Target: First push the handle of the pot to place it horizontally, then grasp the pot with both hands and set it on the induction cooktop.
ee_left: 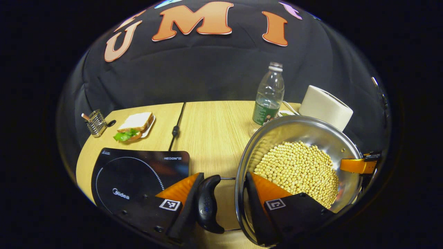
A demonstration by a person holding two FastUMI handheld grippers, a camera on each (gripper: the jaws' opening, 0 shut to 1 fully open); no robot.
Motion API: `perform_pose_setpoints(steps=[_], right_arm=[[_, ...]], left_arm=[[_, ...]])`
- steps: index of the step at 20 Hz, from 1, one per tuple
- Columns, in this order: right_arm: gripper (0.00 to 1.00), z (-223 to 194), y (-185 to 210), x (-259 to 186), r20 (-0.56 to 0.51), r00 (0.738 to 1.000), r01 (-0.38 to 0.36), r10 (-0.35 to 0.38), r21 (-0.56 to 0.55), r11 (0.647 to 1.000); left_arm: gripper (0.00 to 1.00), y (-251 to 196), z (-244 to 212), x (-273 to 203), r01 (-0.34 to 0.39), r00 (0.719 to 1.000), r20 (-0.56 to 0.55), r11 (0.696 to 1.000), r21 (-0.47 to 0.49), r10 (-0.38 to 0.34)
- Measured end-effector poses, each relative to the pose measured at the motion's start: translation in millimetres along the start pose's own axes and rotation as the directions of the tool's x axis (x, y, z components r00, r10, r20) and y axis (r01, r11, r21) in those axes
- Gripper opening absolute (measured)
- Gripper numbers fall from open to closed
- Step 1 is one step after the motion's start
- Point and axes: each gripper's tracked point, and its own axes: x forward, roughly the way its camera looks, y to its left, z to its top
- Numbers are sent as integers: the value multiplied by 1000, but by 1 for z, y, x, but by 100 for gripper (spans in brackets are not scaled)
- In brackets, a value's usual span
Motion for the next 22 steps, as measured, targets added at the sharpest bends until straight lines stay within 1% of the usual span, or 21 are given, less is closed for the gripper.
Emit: perform_pose_setpoints(steps=[1, 2, 3, 9, 10, 11, 15, 16, 18, 19, 22], right_arm=[[56, 1, 1, 1, 4, 1000, -4, 4, 1, 1000], [52, -3, 3, 6, 8, 1000, -10, 10, 1, 1000], [56, -5, 6, 10, 13, 1000, -16, 16, 2, 1000], [56, 1, 3, 15, 35, 998, -42, 43, -29, 999], [56, 2, 3, 16, 42, 998, -46, 47, -36, 998], [56, 3, 3, 17, 46, 998, -50, 52, -45, 998], [56, 7, 2, 21, 63, 995, -75, 79, -69, 995], [56, 8, 0, 21, 66, 994, -84, 89, -77, 993], [56, 10, 0, 26, 63, 992, -103, 109, -88, 991], [56, 12, -1, 29, 60, 991, -112, 117, -93, 989], [56, 25, -4, 33, 60, 988, -136, 143, -114, 984]], left_arm=[[74, 5, 3, -9, -3, 1000, 7, 1000, 2, 3], [72, 11, 6, -16, -8, 1000, 16, 1000, 6, 8], [74, 16, 8, -24, -14, 1000, 23, 1000, 6, 14], [75, 59, 21, -69, -42, 998, 49, 999, -7, 42], [77, 68, 22, -76, -49, 997, 60, 999, -12, 49], [75, 76, 24, -82, -54, 996, 65, 998, -15, 55], [74, 115, 28, -108, -83, 993, 81, 996, -33, 85], [71, 125, 28, -114, -93, 991, 88, 995, -36, 96], [71, 144, 30, -125, -118, 988, 100, 992, -41, 121], [74, 154, 29, -129, -127, 986, 102, 991, -45, 131], [73, 176, 31, -144, -157, 982, 100, 986, -61, 162]])
